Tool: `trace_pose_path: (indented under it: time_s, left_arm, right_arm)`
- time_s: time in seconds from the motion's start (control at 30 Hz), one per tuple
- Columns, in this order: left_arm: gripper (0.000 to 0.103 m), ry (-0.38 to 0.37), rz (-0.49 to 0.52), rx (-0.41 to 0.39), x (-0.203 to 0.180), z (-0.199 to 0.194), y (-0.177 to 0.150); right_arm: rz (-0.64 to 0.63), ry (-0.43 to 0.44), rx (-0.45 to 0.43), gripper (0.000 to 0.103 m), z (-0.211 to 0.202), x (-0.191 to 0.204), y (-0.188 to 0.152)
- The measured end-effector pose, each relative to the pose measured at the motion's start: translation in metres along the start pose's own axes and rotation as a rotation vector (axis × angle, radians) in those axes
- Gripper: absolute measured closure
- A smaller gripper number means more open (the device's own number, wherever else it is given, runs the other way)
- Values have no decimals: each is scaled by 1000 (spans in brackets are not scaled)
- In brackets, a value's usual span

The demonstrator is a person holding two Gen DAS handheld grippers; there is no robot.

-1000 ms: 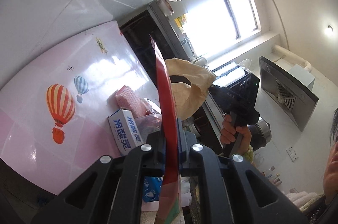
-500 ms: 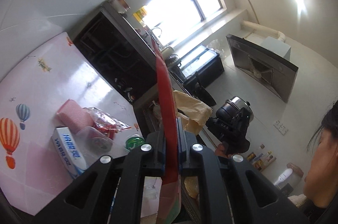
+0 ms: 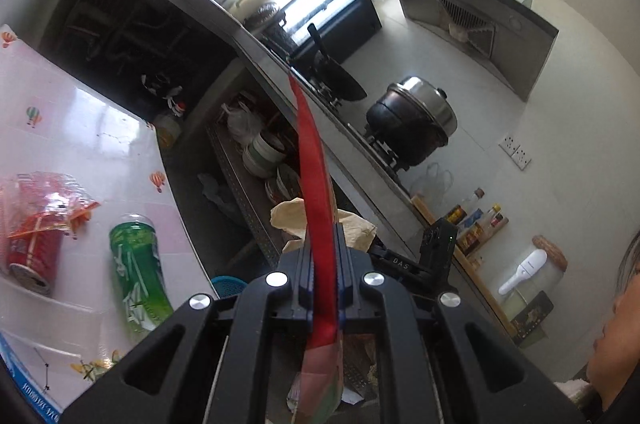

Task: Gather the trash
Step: 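Carry the snack bag and paper to the blue wastebasket and open both grippers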

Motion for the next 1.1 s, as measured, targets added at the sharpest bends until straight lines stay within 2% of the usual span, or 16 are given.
trace_pose_path:
  time_s: [0.2,0.37,0.67,0.87,1.03,1.1]
  left_arm:
    - [96,39,41,181,-19,97,-1]
    - [96,103,87,325,-27,179,-8]
    - [96,240,131,537,-5,307,-46]
    - [96,306,145,624,24,362,-67]
    - [96,321,136,684,39,385,-84]
    - [96,326,135,704,44,391,-90]
  right_arm:
    - [90,-88,36,101,-5,-66,-24]
    - [190,-140,97,101,22,-116,-46]
    - [305,-250,196,101,82,-195,-83]
    - [306,-346,216,101,111,-232,-100]
    - [270,-442,320,97,147,-265,-139]
    - [254,-489,396,94,163,-279,-162]
Point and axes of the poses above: each gripper's, at about its wrist camera, not at the fingertips, and z roughly the way its jaws point, x to its left, y to its top, the point moved 5 cm from there along z, roughly the way its jaws point, and after that the axes turned 3 degrees about z, right-handed, at the moved point
